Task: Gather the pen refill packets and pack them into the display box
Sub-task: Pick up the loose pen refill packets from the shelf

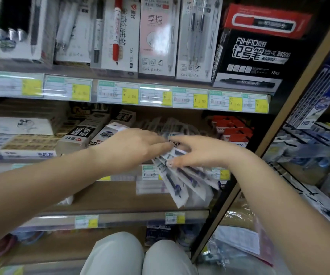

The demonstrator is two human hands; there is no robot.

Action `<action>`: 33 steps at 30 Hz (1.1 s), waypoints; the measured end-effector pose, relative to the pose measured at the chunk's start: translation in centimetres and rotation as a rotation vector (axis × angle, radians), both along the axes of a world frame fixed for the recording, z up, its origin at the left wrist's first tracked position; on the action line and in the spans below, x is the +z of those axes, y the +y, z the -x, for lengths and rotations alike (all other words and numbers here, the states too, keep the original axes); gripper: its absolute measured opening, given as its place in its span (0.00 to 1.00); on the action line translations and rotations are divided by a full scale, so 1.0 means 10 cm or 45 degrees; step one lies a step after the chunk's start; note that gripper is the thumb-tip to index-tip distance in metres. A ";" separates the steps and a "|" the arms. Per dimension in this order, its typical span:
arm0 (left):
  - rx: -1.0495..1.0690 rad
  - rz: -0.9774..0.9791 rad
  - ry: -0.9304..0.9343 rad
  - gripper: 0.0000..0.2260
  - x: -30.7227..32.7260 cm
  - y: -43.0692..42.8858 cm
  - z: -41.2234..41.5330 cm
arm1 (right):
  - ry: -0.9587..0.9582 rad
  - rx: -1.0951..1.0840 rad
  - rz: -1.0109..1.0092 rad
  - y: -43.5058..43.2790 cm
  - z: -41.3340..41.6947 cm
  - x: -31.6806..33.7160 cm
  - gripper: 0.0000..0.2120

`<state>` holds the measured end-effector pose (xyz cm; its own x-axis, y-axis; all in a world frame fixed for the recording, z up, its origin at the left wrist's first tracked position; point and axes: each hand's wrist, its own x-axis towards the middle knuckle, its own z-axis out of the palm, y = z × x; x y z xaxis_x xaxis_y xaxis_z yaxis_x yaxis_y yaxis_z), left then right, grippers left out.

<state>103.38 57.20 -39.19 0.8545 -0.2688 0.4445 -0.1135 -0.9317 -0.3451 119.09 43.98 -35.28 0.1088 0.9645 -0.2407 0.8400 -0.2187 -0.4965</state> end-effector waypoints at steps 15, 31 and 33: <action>0.572 0.766 -0.497 0.28 -0.47 -0.20 -0.08 | 1.333 -0.447 -0.220 0.16 0.25 -0.76 0.06; 0.539 2.708 -0.148 0.16 -1.02 -0.71 -0.09 | 1.259 -0.775 -0.680 0.15 0.33 -1.06 0.08; 0.471 2.723 -0.211 0.13 -0.97 -0.72 -0.06 | 1.335 -0.750 -0.697 0.15 0.35 -1.08 0.09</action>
<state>103.94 50.01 -48.94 0.6699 0.7201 -0.1807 0.0255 0.2209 0.9750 115.60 45.49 -46.07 0.5448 0.8361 -0.0637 -0.1450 0.0192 -0.9892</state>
